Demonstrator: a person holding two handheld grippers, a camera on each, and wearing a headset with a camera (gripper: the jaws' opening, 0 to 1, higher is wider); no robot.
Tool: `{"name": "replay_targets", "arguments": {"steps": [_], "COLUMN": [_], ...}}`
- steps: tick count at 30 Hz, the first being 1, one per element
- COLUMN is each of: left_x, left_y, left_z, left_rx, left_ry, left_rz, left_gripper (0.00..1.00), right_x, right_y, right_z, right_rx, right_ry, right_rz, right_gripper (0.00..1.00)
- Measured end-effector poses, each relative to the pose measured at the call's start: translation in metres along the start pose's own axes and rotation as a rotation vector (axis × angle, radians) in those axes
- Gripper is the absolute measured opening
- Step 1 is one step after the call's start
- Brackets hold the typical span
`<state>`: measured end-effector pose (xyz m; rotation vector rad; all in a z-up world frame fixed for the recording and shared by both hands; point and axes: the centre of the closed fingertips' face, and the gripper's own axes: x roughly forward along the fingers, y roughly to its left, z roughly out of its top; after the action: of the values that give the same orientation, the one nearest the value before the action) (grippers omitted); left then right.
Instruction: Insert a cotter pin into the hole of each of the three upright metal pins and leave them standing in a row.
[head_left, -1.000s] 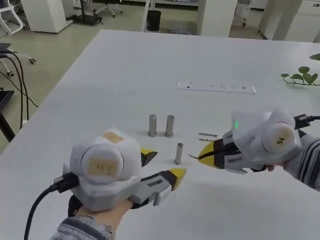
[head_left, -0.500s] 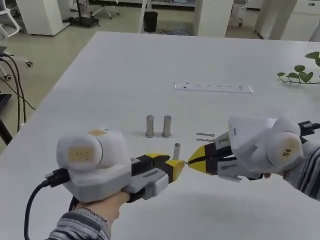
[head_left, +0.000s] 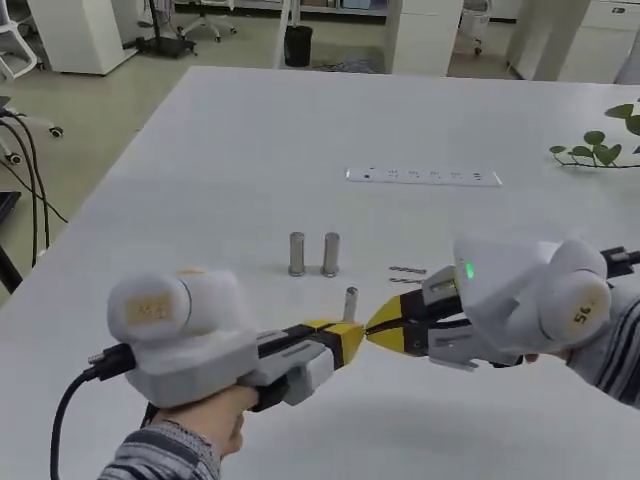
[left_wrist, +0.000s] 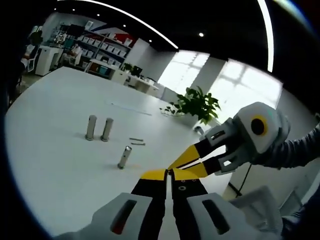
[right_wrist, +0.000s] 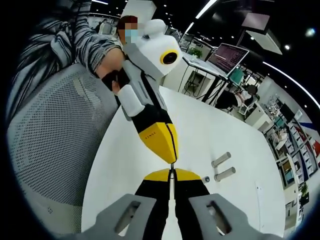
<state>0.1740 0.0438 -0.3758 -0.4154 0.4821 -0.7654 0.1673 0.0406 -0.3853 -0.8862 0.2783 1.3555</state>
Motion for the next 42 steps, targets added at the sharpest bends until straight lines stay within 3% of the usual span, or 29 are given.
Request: {"name": "replay_targets", "arguments": {"steps": [5, 7, 11, 13, 24, 32, 39, 42], "left_x": [0.001, 0.001, 0.001, 0.001, -0.001, -0.005, -0.009, -0.012], "left_y": [-0.001, -0.002, -0.005, -0.007, -0.008, -0.016, -0.022, -0.026], "left_z": [-0.002, -0.002, -0.003, -0.002, -0.006, -0.005, -0.008, -0.007], "left_rx": [-0.007, 0.024, 0.125, 0.143, 0.366, 0.522, 0.581, 0.569], "left_ry": [0.01, 0.011, 0.032, 0.038, 0.099, 0.12, 0.137, 0.129], "left_rz": [-0.008, -0.012, -0.023, -0.027, -0.059, -0.119, -0.17, -0.197], "left_gripper": [0.0, 0.0, 0.0, 0.0, 0.0, 0.0, 0.0, 0.0], "right_x": [-0.001, -0.001, -0.002, -0.003, -0.002, -0.003, -0.004, -0.005], "right_y": [0.002, 0.002, 0.003, 0.003, 0.005, 0.008, 0.017, 0.021], "right_z": [0.002, 0.002, 0.002, 0.002, -0.003, -0.006, -0.003, 0.002], "right_rx": [0.004, 0.009, 0.017, 0.012, 0.04, 0.063, 0.079, 0.107], "right_ry": [-0.013, -0.014, -0.016, -0.019, -0.014, -0.015, -0.034, -0.066], "right_rz": [0.001, 0.0, 0.004, 0.002, 0.017, 0.039, 0.074, 0.098], "right_gripper": [0.0, 0.0, 0.0, 0.0, 0.0, 0.0, 0.0, 0.0]}}
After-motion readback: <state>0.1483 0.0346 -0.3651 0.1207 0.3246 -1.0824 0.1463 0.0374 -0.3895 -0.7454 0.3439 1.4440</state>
